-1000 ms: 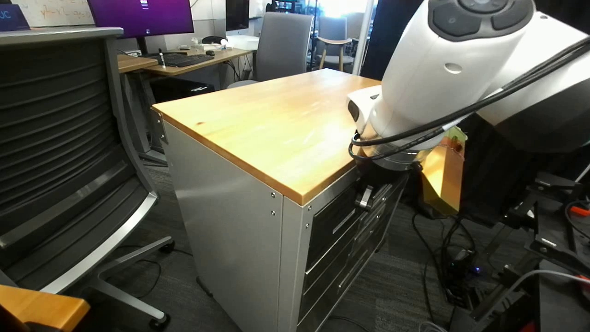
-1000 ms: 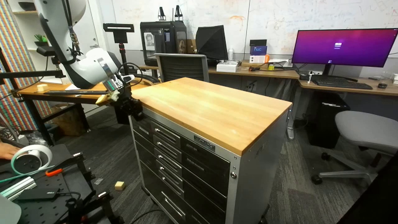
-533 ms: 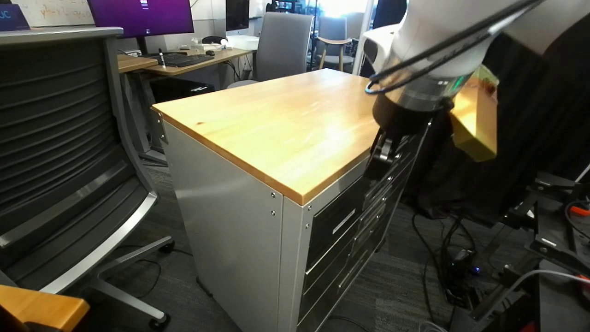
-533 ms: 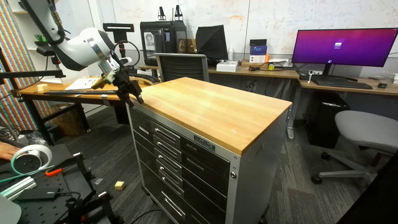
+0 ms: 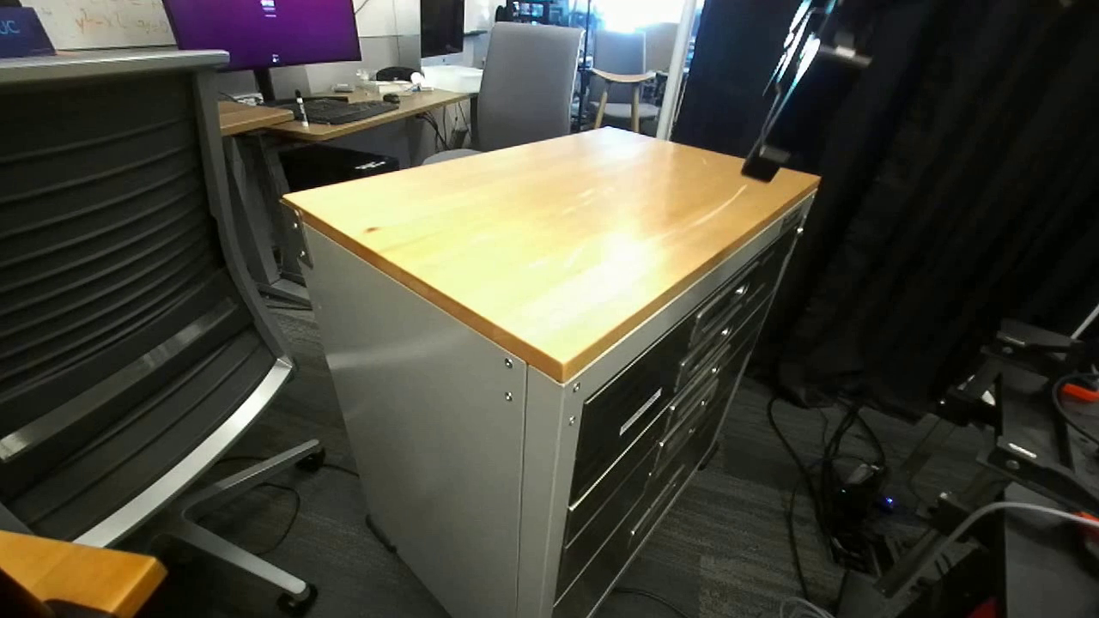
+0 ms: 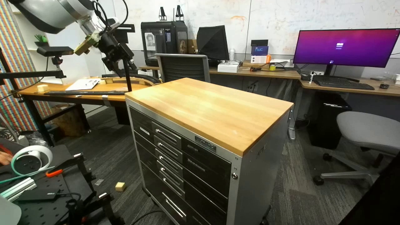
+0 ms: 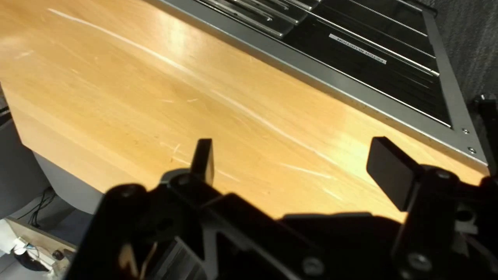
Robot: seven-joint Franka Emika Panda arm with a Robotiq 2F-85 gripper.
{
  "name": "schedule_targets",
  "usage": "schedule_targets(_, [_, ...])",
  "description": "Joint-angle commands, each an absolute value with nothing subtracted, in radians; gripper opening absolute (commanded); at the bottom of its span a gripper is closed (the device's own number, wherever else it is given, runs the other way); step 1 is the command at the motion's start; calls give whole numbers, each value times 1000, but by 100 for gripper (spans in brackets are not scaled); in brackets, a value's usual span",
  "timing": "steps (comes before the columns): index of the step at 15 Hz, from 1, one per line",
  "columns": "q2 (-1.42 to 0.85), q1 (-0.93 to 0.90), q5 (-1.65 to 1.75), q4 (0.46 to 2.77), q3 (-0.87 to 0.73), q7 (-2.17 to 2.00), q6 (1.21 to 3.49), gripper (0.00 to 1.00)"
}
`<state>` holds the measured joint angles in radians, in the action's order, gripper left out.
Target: Put the black object into the topmost drawer then close the drawer
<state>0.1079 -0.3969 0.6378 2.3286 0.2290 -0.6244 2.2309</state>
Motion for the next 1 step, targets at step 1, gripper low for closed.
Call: schedule_targets(1, [129, -348, 627, 2338, 275, -611, 2231, 100])
